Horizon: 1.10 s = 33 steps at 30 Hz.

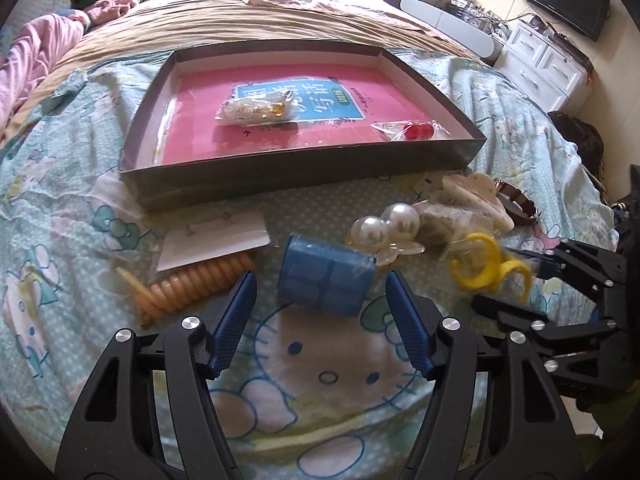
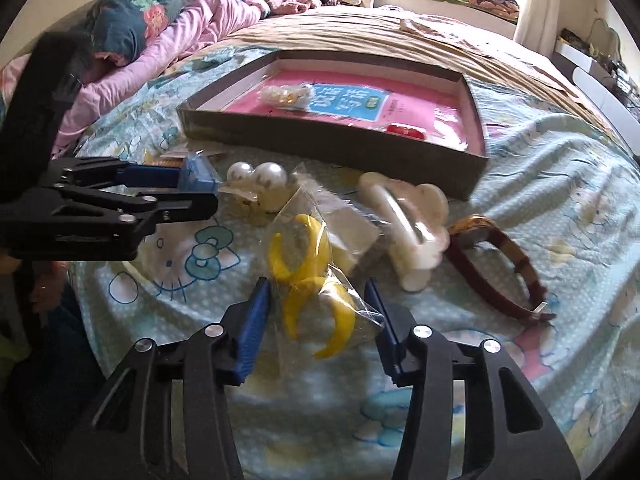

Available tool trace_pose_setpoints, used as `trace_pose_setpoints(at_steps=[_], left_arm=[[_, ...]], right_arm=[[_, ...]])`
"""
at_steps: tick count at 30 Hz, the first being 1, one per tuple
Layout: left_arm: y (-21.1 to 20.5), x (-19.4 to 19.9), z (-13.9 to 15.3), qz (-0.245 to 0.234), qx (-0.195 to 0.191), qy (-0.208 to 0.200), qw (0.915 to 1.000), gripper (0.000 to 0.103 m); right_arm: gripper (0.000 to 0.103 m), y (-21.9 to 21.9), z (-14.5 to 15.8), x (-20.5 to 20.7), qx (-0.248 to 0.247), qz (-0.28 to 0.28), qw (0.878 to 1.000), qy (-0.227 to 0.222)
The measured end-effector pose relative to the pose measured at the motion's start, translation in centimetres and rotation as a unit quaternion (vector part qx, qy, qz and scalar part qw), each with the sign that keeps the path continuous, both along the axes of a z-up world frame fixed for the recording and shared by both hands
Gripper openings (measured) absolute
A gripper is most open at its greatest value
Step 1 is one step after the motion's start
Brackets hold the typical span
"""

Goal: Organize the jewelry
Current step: 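Grasp the blue box with the left gripper while the right grasps the yellow hoop bag, then carry the blue box and yellow hoop bag into the brown box and release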

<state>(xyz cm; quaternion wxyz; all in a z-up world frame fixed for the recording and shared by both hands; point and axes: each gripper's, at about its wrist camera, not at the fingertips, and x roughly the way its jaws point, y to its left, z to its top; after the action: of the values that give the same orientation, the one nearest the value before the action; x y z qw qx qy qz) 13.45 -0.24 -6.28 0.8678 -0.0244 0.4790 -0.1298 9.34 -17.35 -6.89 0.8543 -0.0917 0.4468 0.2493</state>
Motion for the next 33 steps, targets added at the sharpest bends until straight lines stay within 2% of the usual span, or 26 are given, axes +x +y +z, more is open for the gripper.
trace_pose_setpoints(at_steps=[2, 3, 9, 20, 33], left_arm=[[-0.3, 0.2, -0.2, -0.003, 0.002, 0.000, 1.0000, 0.040], [-0.5, 0.2, -0.3, -0.003, 0.007, -0.001, 1.0000, 0.040], [-0.8, -0.1, 0.3, -0.004, 0.021, -0.016, 0.9996, 0.039], [1.5, -0.9, 3.9, 0.026, -0.001, -0.055, 0.9981, 0.039], [4.8, -0.6, 5.3, 0.069, -0.001, -0.072, 0.9950, 0.039]], right_arm=[[0.027, -0.6, 0.4, 0.0, 0.009, -0.002, 1.000, 0.005], [0.017, -0.9, 0.6, 0.0, 0.014, -0.002, 1.000, 0.008], [0.014, -1.7, 1.2, -0.2, 0.018, -0.006, 1.000, 0.005], [0.014, -1.3, 4.0, -0.2, 0.047, 0.003, 0.999, -0.013], [0.014, 0.9, 5.6, 1.4, 0.061, 0.014, 0.998, -0.027]])
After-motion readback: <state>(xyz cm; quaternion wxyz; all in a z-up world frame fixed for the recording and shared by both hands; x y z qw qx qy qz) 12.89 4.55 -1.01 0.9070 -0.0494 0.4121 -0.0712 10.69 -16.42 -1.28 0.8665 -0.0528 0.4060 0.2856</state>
